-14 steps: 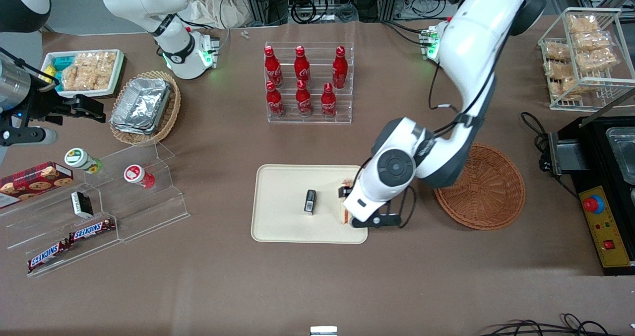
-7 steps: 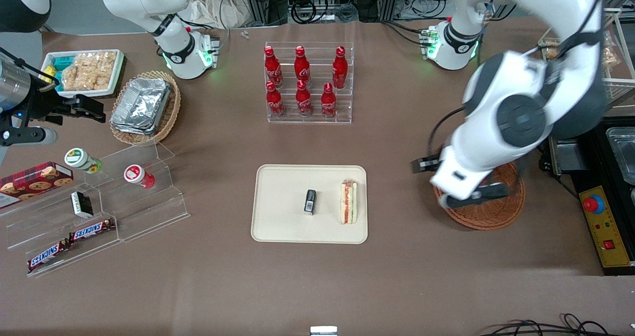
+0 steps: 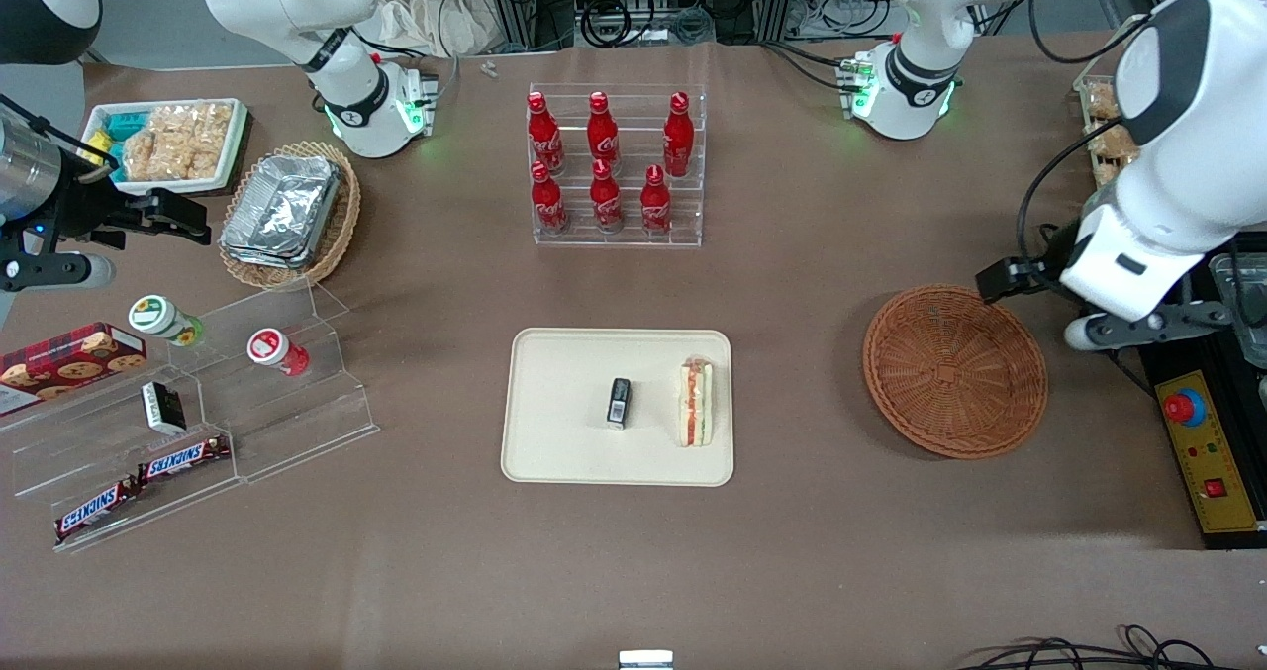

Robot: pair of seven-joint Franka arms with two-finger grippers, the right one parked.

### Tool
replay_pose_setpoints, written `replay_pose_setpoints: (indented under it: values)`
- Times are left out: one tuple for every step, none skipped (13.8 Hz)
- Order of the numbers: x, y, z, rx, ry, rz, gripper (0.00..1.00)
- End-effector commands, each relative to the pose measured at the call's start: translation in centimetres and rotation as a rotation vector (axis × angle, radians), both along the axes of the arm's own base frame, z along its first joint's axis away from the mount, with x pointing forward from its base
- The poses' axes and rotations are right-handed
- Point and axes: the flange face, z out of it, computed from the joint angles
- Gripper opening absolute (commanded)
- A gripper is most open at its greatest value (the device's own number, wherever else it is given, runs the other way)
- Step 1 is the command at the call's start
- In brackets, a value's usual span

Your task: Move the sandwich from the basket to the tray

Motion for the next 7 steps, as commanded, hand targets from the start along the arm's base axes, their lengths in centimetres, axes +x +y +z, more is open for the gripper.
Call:
replay_pose_setpoints:
  values:
    - [-2.4,2.5,-0.3,-0.008,-0.016,-0.053,1.0]
    - [-2.2,2.7,-0.4,0.003,-0.015,-0.058,1.0]
    - [-1.9,2.5,-0.5,0.01,-0.017,-0.065,1.0]
    - [-1.4,2.7,-0.3,0.017,-0.016,-0.069,1.0]
    - [-0.8,2.7,0.1,0.015,-0.016,-0.082,1.0]
    - [-0.4,2.7,0.3,0.014,0.002,-0.134,1.0]
    - [0.0,2.8,0.6,0.021,0.01,-0.151,1.0]
